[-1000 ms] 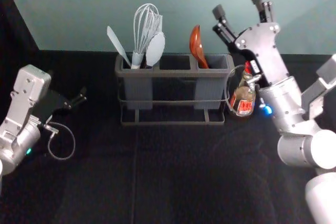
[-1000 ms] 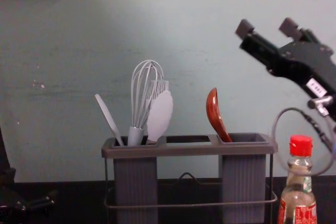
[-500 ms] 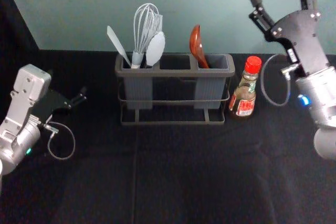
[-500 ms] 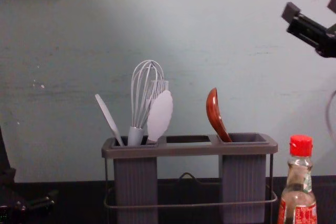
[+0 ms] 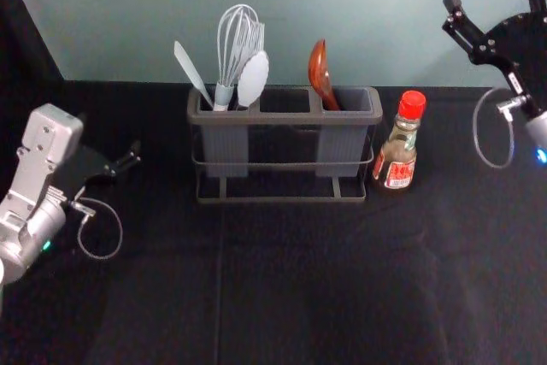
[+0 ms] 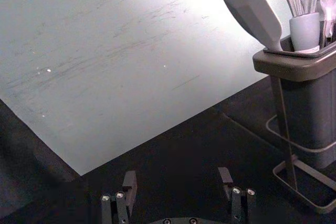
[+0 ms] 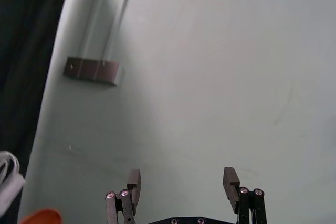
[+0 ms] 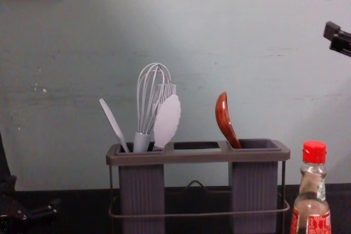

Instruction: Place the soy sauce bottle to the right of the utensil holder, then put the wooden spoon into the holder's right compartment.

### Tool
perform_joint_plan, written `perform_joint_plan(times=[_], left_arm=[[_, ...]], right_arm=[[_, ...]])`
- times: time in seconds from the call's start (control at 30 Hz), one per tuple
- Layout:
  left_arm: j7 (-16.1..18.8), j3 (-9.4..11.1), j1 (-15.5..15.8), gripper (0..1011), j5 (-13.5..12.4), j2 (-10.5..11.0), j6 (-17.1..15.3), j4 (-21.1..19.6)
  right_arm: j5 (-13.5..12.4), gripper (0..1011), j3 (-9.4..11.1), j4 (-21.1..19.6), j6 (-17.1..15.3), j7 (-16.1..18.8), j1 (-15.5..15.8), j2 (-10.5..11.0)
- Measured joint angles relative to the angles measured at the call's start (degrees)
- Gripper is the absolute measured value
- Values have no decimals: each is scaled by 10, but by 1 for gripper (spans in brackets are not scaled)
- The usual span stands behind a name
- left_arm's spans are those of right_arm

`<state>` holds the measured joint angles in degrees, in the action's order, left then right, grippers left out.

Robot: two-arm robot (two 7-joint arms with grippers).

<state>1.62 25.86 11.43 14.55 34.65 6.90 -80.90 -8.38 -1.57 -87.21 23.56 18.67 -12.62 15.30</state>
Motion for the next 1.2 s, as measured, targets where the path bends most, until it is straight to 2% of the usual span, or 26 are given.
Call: perform_joint_plan(times=[0.37,0.73,1.2], left_arm=[[0,0,0,1011,0,0,0,0],[0,0,0,1011,0,0,0,0],[0,0,0,1011,0,0,0,0]], right_arm=[[8,1002,12,9,-58,-22,20,16],[9,1002,23,38,-79,-31,40,22],[9,1003,21,60,-88,-28,68,24]])
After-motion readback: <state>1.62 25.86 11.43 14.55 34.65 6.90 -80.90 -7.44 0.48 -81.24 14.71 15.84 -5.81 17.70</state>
